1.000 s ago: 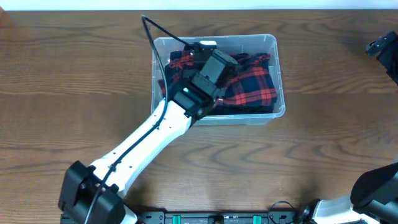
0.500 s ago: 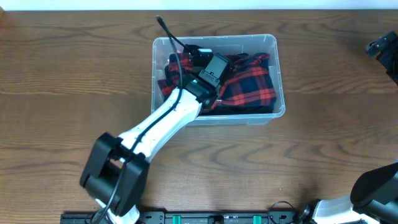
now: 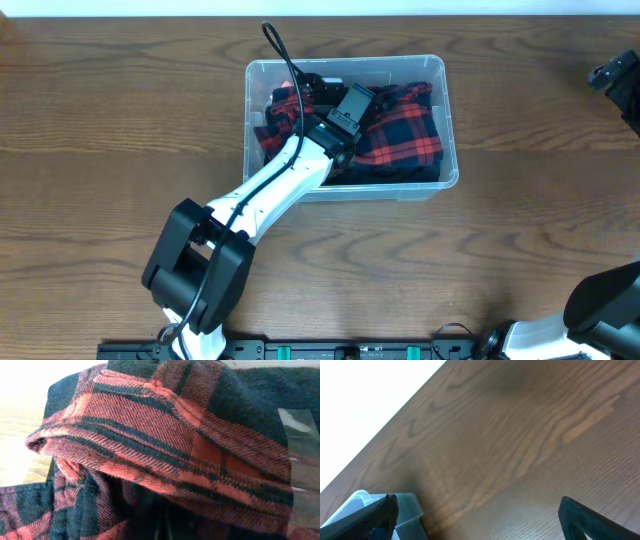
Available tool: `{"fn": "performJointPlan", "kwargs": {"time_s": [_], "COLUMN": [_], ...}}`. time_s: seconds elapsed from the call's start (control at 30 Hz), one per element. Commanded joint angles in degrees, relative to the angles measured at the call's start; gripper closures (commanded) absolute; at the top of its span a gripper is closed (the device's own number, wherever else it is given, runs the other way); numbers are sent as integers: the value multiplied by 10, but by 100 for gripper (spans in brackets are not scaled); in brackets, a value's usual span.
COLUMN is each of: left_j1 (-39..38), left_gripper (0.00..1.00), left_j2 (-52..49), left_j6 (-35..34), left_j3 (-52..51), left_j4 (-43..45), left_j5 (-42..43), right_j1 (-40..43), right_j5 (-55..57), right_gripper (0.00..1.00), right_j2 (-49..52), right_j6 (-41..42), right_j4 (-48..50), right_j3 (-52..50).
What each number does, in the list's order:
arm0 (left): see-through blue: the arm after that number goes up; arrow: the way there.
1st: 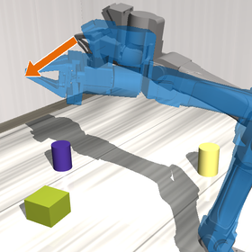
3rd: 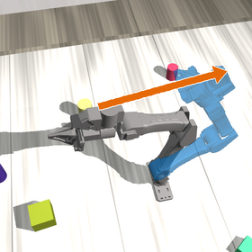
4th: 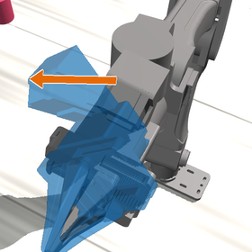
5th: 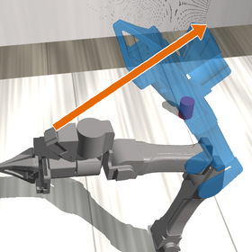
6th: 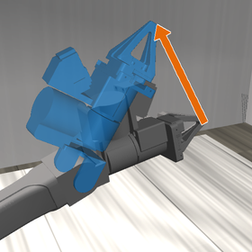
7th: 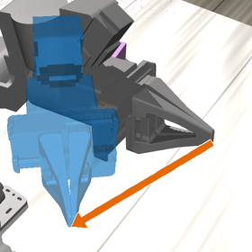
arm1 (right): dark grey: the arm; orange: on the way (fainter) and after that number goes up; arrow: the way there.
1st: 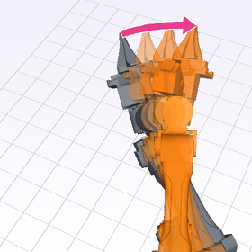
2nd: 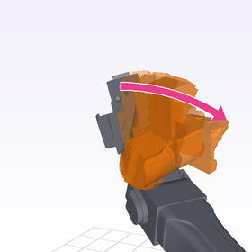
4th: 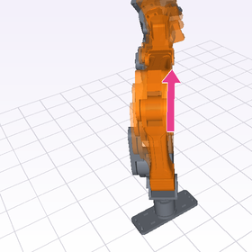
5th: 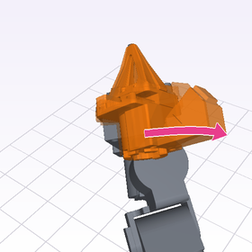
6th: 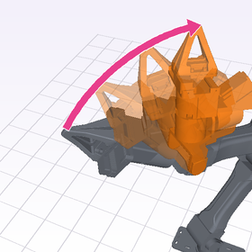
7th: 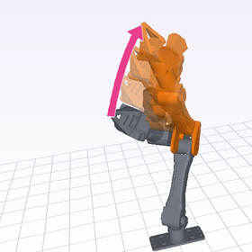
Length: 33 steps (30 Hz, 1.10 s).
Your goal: Pack container
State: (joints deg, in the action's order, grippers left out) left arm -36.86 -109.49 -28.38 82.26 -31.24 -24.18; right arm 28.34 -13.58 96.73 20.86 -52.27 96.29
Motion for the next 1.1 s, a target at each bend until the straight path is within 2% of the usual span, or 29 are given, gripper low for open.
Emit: {"fn": "performJointPlan", "kwargs": {"time_s": [0.0,0.07,0.1,0.17,0.27,0.4,0.43,0.57,0.9,1.07], "left_j1": [2,2,2,2,2,2,2,2,2,4], "left_gripper": [94,95,92,74,40,12,8,2,2,2], "left_j2": [-27,-1,14,47,103,177,195,271,394,425], "left_j6": [16,19,25,44,60,75,79,80,85,81], "left_j3": [-30,-30,-30,-30,-30,-30,-30,-30,-30,-30], "left_j4": [-12,-15,-15,-15,-16,-30,-34,-71,-202,-271], "left_j5": [56,50,47,46,46,46,46,46,34,-26], "right_j1": [2,2,2,2,2,2,2,2,2,2], "right_j5": [1,1,1,1,1,1,1,1,1,1], "right_gripper": [1,1,1,1,1,1,1,1,1,1], "right_j2": [0,0,0,0,0,0,0,0,0,0], "right_j6": [8,8,8,8,8,8,8,8,8,8], "right_j4": [-1,0,-1,-1,-1,-1,-1,-1,-1,-1], "right_j3": [8,8,8,8,8,8,8,8,8,8]}}
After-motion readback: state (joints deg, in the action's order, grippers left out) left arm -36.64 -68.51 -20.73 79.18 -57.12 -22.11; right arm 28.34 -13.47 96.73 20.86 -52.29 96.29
